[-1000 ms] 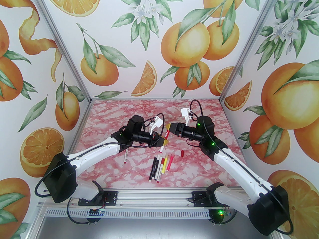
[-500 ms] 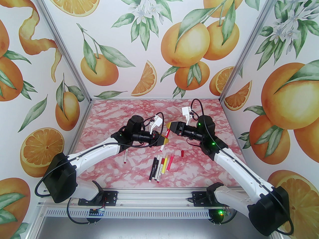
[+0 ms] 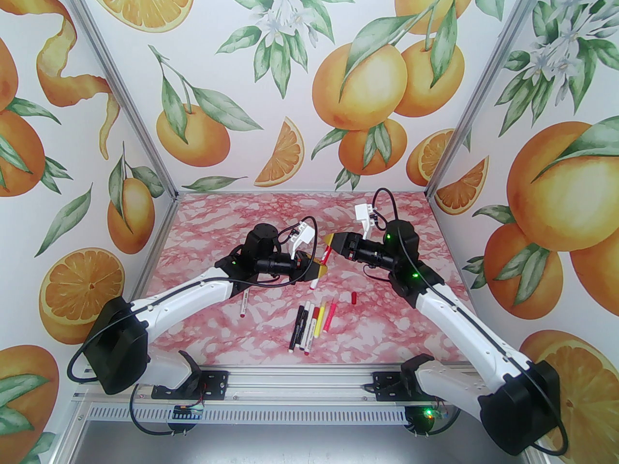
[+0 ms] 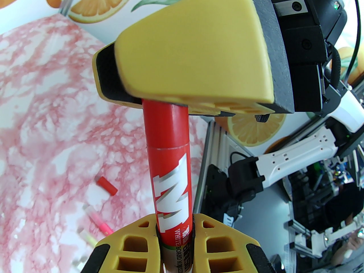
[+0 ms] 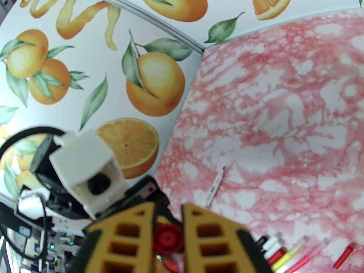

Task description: Open the pen caps

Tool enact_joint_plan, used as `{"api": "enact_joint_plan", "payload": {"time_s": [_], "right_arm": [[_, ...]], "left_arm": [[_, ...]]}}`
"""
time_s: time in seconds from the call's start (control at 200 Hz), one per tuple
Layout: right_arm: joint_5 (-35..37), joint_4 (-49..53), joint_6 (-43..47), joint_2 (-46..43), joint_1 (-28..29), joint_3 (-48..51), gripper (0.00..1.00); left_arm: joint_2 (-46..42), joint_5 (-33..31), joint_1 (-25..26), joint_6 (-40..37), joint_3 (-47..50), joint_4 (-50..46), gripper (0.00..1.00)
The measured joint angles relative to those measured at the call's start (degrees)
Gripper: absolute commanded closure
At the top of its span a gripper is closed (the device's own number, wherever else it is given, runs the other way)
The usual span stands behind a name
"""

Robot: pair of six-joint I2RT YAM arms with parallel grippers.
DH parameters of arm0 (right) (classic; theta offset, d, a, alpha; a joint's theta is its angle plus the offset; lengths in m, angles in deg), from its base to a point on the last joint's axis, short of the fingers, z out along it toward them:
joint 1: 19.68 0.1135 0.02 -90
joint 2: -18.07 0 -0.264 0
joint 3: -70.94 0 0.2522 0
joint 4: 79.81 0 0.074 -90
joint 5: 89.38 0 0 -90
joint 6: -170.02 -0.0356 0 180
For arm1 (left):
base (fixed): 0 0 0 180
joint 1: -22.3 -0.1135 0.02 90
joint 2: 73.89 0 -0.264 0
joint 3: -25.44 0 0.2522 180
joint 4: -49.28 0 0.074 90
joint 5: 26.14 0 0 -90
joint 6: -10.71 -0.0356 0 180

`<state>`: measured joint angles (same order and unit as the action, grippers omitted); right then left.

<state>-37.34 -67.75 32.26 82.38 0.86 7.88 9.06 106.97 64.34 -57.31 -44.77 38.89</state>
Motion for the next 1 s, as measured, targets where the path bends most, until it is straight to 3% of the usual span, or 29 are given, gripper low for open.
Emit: {"api": "enact_joint_plan", "payload": {"time_s": [1.001], "right_arm": [[-2.0, -3.6, -1.7, 1.5, -1.1, -1.2, 1.0]], "left_arm": [[-0.1, 0.2, 0.0, 0.4, -0.3, 1.5, 1.0]]}}
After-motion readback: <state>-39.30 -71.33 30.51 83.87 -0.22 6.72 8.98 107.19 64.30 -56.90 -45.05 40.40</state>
